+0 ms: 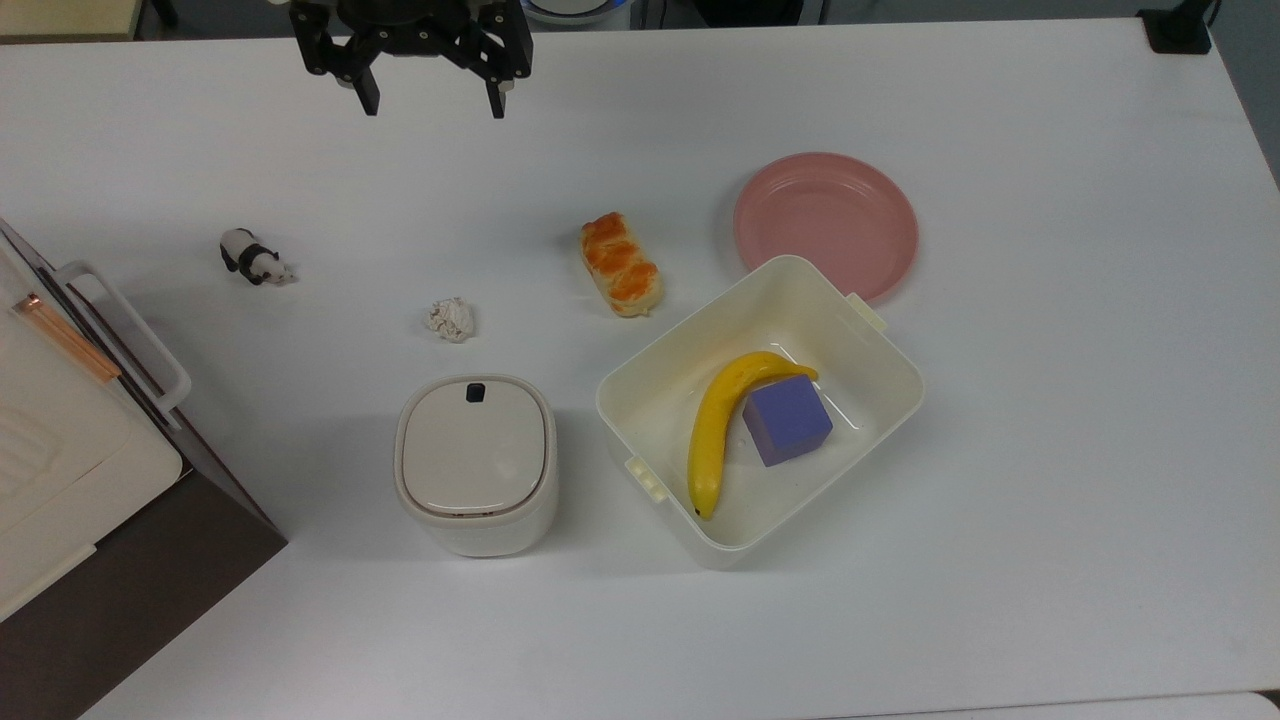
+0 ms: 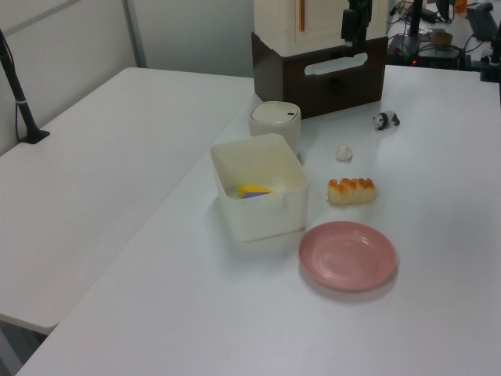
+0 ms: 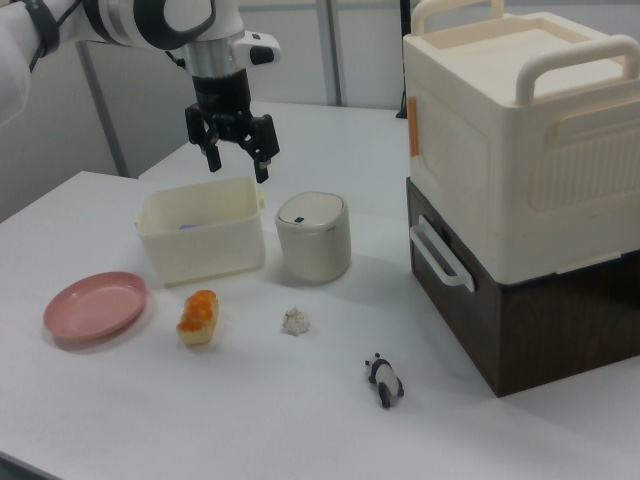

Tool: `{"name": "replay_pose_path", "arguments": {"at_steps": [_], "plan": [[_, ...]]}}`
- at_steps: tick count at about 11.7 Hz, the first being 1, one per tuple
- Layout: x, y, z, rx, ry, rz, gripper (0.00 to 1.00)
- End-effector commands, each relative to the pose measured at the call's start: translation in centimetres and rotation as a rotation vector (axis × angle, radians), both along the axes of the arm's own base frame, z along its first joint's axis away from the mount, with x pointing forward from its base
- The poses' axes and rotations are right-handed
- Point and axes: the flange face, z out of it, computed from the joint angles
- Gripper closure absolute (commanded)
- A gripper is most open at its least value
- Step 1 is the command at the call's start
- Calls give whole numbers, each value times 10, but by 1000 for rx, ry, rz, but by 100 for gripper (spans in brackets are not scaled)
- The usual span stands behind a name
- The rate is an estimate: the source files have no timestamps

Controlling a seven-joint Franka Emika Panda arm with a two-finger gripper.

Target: Open the trash can

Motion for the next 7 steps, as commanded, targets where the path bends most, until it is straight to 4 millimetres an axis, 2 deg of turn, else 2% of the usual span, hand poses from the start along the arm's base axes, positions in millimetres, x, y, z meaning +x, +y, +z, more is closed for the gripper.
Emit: {"name": "replay_pose_path", "arguments": {"at_steps": [1, 7], "plan": [[-3, -1, 3, -11, 6, 43, 0], [-1, 0, 0, -9, 9, 48, 0]]}}
